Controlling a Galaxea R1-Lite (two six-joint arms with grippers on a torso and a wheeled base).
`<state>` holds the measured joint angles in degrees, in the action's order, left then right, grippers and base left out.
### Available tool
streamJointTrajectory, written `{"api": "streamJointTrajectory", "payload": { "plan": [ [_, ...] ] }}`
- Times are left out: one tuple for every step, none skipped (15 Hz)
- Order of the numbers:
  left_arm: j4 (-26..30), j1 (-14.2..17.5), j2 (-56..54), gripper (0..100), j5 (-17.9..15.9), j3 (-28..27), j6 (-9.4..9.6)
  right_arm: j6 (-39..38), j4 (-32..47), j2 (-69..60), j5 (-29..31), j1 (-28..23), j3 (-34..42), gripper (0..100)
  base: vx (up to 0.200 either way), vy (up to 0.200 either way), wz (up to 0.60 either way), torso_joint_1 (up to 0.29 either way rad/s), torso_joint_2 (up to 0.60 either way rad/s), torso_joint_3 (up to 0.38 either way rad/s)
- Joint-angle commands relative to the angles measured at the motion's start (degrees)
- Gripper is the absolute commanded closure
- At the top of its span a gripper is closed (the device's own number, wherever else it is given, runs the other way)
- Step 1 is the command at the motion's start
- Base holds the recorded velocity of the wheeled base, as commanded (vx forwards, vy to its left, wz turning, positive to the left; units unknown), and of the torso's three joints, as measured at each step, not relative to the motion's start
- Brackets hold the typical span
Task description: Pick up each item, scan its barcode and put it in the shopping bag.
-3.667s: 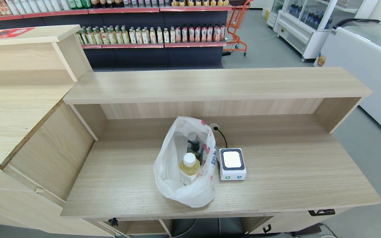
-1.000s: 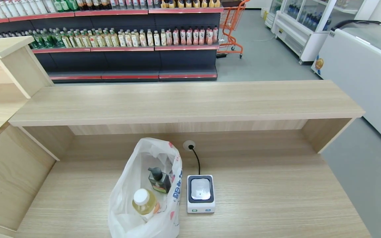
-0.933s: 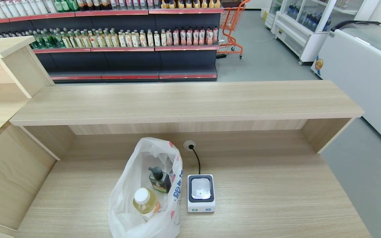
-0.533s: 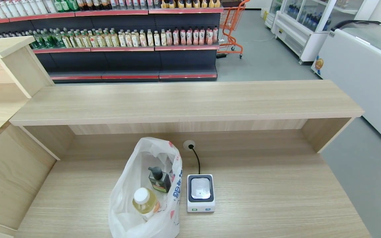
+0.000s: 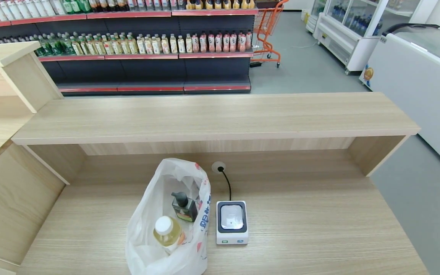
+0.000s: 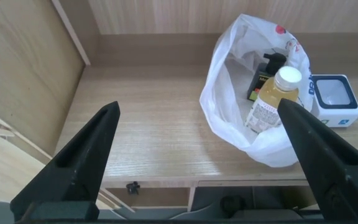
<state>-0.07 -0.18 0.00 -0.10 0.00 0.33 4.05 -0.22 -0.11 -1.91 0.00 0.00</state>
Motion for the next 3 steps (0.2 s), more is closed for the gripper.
{"api": "streamJointTrajectory", "payload": {
  "plan": [
    [-0.01,0.01,0.09,0,0.01,0.0,0.02,0.0,0.04,0.11,-0.02,0.0,0.0,100,0.0,0.0,0.0,0.0,0.0,0.0],
    [-0.01,0.01,0.09,0,0.01,0.0,0.02,-0.09,-0.04,0.11,-0.02,0.0,0.0,100,0.0,0.0,0.0,0.0,0.0,0.0],
    [-0.01,0.01,0.09,0,0.01,0.0,0.02,-0.09,0.04,0.11,-0.02,0.0,0.0,100,0.0,0.0,0.0,0.0,0.0,0.0]
  ]
}}
